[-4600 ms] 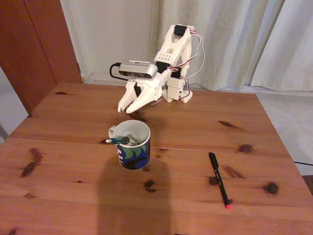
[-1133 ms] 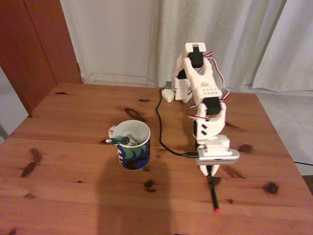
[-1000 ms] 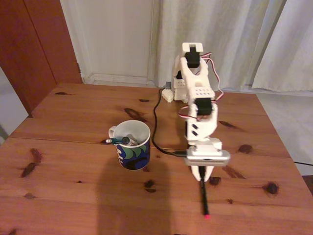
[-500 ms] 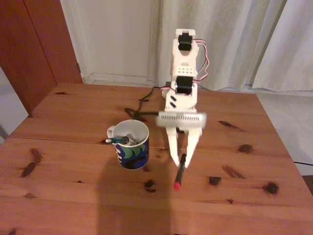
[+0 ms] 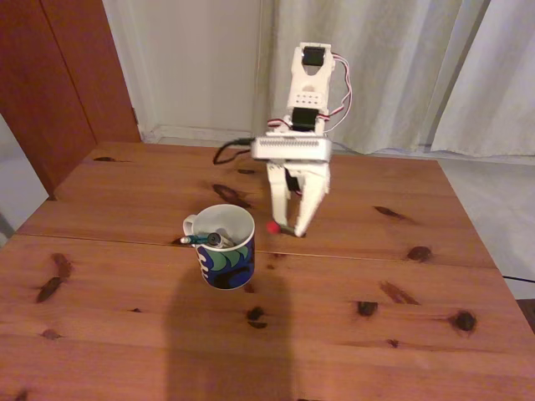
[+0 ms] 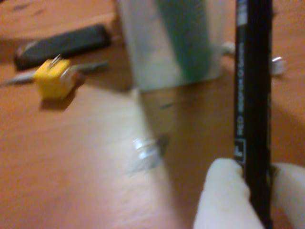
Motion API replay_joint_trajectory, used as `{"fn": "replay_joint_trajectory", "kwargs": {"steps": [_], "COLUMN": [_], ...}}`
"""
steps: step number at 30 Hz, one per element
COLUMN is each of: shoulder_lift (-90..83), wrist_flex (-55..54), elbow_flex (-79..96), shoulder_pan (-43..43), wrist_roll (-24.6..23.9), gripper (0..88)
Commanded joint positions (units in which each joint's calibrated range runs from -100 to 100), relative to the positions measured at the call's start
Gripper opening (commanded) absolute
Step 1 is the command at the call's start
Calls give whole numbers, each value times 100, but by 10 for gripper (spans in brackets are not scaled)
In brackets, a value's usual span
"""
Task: Clean up the desk and place the pens and markers into the cup
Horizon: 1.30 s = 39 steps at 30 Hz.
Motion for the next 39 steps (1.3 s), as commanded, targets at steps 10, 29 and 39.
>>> {"fn": "replay_joint_trajectory", "kwargs": {"steps": [10,29,39], "shoulder_lift": [-1249,-670,-388], "wrist_flex": [-1052,-1361,-1361], "elbow_flex": [1078,754,691], "shoulder_pan": [1141,1664,1462], "wrist_roll": [-19,-19,-4], "gripper": [7,69,69]}}
